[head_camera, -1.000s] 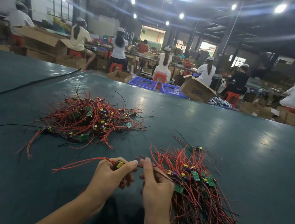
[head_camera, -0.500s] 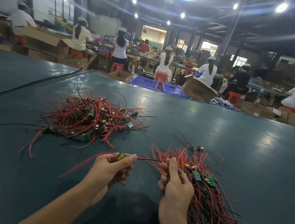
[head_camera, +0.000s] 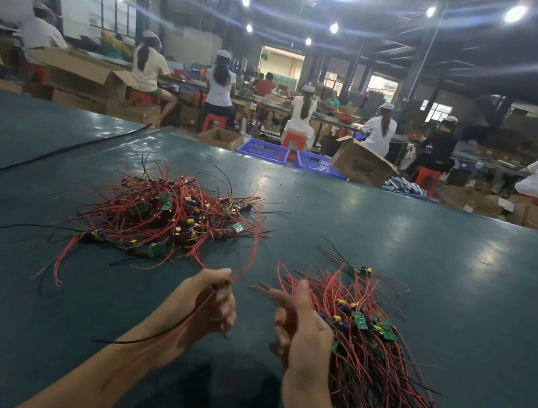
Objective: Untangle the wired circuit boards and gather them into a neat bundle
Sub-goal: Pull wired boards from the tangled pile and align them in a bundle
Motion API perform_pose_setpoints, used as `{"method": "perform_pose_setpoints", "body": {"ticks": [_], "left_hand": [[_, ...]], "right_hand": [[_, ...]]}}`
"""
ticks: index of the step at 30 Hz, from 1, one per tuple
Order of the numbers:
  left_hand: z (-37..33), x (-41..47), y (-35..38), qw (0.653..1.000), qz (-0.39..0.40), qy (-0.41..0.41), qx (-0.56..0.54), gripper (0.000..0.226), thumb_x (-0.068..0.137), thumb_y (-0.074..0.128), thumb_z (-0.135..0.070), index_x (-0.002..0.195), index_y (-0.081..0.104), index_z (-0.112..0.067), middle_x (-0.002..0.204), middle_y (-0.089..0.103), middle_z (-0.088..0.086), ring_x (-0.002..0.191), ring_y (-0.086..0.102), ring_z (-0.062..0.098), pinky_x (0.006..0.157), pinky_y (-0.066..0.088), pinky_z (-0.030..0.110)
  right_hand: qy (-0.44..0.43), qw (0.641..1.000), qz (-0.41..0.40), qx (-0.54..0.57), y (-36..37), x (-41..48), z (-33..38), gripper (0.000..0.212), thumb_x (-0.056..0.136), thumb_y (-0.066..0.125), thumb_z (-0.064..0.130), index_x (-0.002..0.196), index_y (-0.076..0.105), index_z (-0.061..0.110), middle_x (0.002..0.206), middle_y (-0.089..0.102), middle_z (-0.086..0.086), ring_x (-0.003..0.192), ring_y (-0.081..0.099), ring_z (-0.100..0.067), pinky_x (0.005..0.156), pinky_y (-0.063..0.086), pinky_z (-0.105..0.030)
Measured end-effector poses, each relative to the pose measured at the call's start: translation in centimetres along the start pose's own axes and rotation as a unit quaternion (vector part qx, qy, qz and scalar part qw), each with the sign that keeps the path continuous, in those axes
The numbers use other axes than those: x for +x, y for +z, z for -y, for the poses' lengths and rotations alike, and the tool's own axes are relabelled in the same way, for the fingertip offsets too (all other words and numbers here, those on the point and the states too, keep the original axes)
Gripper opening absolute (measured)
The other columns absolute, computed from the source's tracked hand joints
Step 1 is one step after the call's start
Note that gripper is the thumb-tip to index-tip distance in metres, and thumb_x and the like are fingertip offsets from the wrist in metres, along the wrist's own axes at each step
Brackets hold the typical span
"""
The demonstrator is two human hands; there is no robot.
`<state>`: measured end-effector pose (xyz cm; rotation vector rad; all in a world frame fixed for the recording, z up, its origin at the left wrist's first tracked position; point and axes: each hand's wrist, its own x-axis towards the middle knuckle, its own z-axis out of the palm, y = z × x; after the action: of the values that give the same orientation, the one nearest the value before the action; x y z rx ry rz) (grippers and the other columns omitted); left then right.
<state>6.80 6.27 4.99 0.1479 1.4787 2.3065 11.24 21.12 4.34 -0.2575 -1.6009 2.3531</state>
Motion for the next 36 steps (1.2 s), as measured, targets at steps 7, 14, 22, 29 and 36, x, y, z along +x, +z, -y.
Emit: {"method": "perform_pose_setpoints", "body": {"ticks": [7, 14, 22, 29, 36], "left_hand": [[1.2, -0.7, 0.8, 0.992, 0.092, -0.064, 0.058, 0.046, 0.077, 0.058, -0.057, 0.058, 0.057, -0.015, 0.051, 0.046, 0.001, 0.046, 0.049, 0.015, 0.051, 0.046, 0.026], [2.3, -1.1, 1.6, 0.990, 0.086, 0.072, 0.082, 0.013, 0.069, 0.068, -0.025, 0.077, 0.067, -0.014, 0.065, 0.060, 0.011, 0.054, 0.054, 0.019, 0.056, 0.046, 0.028], [2.3, -1.1, 2.5, 0.963, -0.041, 0.218, 0.151, 0.054, 0.074, 0.059, -0.048, 0.058, 0.060, 0.003, 0.048, 0.051, 0.007, 0.044, 0.046, 0.015, 0.049, 0.041, 0.023], [0.8, -0.6, 0.7, 0.962, -0.117, 0.222, 0.110, 0.056, 0.095, 0.050, -0.028, 0.039, 0.048, -0.020, 0.043, 0.045, 0.005, 0.042, 0.041, 0.016, 0.052, 0.037, 0.029], [0.9, -0.6, 0.8, 0.956, -0.100, 0.238, 0.140, 0.043, 0.083, 0.053, -0.046, 0.050, 0.058, -0.017, 0.053, 0.056, 0.009, 0.046, 0.048, 0.016, 0.046, 0.042, 0.023]], "right_hand": [[0.006, 0.998, 0.046, -0.036, 1.7, -1.2, -0.7, 0.027, 0.077, 0.069, 0.034, 0.056, 0.075, 0.017, 0.052, 0.064, 0.000, 0.044, 0.055, -0.008, 0.047, 0.046, -0.020], [0.005, 0.999, 0.024, 0.023, 1.6, -1.1, -0.4, 0.029, 0.078, 0.065, 0.036, 0.080, 0.080, 0.011, 0.072, 0.071, -0.015, 0.057, 0.062, -0.021, 0.057, 0.054, -0.032], [0.023, 1.000, -0.002, 0.010, 2.0, -1.1, -1.0, 0.026, 0.078, 0.068, 0.037, 0.076, 0.080, 0.013, 0.066, 0.058, -0.011, 0.062, 0.050, -0.022, 0.060, 0.044, -0.032], [0.037, 0.962, -0.183, 0.200, -3.1, 1.7, 1.7, 0.019, 0.092, 0.060, 0.031, 0.086, 0.070, 0.017, 0.063, 0.043, 0.008, 0.034, 0.027, -0.001, 0.032, 0.025, -0.013], [-0.020, 0.997, -0.072, 0.029, 0.8, -0.1, -0.5, 0.051, 0.072, 0.062, 0.061, 0.076, 0.076, 0.012, 0.055, 0.048, 0.006, 0.042, 0.030, -0.005, 0.040, 0.024, -0.018]]}}
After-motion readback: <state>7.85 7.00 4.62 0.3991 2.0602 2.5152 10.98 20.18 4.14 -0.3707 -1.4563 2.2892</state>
